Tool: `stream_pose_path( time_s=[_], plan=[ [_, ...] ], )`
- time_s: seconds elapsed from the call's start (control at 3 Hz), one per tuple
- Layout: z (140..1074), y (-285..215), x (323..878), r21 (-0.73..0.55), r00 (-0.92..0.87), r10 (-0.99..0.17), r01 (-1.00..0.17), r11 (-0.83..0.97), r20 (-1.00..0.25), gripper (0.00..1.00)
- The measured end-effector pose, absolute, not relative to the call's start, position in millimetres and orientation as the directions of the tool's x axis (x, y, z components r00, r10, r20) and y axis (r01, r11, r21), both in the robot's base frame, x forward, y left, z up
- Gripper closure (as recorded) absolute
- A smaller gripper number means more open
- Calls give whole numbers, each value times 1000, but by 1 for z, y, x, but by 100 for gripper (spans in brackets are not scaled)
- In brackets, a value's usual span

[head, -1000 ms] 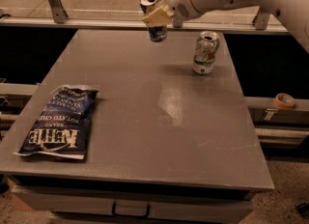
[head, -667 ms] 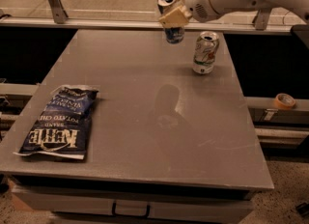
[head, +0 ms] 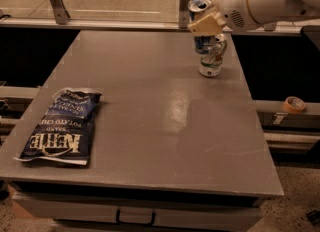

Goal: Move redbull can near 7up can

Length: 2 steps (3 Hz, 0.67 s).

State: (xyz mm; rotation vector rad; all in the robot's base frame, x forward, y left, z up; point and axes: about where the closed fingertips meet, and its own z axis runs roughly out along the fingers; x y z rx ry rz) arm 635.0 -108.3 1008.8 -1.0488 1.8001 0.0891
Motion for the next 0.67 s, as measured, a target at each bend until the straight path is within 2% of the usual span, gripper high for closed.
stream_pose_path(
  time_s=[0.67],
  plan=[
    [1000,-155,616,-373,-157,-593,-644,668,-790,100]
  ],
)
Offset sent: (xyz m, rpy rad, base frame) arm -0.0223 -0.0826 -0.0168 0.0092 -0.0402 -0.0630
